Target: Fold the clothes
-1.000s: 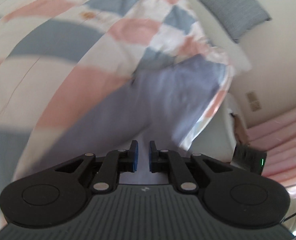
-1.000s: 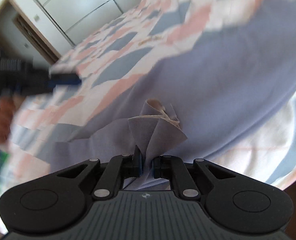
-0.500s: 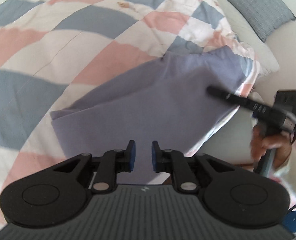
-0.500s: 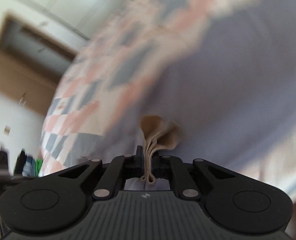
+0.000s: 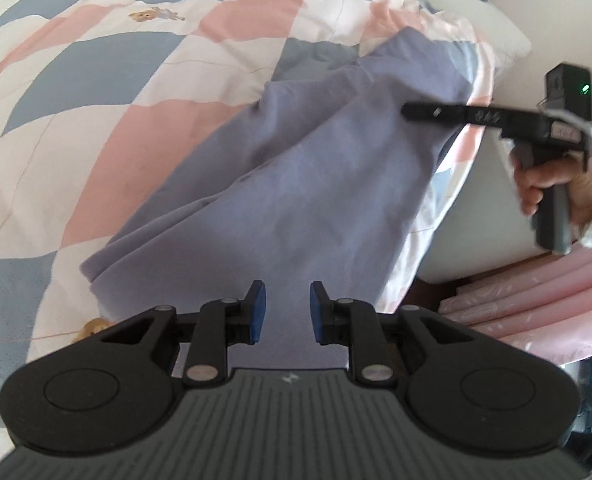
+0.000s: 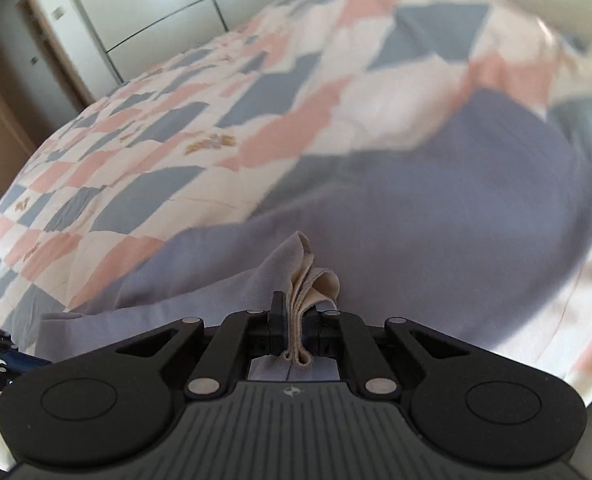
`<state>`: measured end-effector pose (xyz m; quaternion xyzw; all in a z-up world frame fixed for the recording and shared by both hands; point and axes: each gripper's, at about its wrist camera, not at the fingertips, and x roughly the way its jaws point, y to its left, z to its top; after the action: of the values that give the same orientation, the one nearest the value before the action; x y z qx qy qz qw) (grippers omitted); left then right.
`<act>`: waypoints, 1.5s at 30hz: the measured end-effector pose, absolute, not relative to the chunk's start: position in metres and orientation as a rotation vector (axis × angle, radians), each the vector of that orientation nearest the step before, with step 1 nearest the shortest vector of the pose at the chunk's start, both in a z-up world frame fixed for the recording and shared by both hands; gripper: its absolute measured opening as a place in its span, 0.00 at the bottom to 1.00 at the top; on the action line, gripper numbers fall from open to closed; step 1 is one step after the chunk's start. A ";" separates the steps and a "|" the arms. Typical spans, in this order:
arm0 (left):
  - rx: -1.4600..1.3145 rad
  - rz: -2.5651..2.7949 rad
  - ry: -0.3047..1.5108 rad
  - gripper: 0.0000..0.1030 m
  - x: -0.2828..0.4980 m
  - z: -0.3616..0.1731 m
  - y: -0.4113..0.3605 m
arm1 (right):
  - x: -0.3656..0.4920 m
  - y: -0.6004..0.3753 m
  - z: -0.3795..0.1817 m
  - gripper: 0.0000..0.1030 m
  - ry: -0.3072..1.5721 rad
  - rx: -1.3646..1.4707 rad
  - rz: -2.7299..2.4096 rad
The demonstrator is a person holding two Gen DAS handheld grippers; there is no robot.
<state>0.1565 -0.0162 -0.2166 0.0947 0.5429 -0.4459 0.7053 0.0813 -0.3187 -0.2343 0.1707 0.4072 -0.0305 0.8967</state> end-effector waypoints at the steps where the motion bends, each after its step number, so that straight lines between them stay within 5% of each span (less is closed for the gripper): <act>1: 0.223 -0.979 1.204 0.18 0.156 -0.216 -0.018 | 0.082 -0.319 -0.232 0.06 0.834 0.356 -0.062; 24: 0.230 -0.725 1.140 0.28 0.130 -0.233 -0.113 | 0.079 -0.458 -0.186 0.05 0.619 0.108 -0.064; 31: 0.238 -0.708 1.144 0.28 0.128 -0.232 -0.117 | 0.088 -0.486 -0.229 0.03 0.773 0.242 -0.100; 35: 0.249 -0.704 1.143 0.28 0.130 -0.233 -0.119 | 0.083 -0.486 -0.214 0.23 0.709 0.236 -0.150; 45: 0.252 -0.696 1.115 0.28 0.135 -0.226 -0.121 | 0.094 -0.462 -0.193 0.23 0.655 0.070 -0.109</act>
<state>0.1347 -0.1213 -0.2263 0.1170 0.5170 -0.3224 0.7843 0.0940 -0.4617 -0.1927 0.0346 0.3216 -0.0533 0.9447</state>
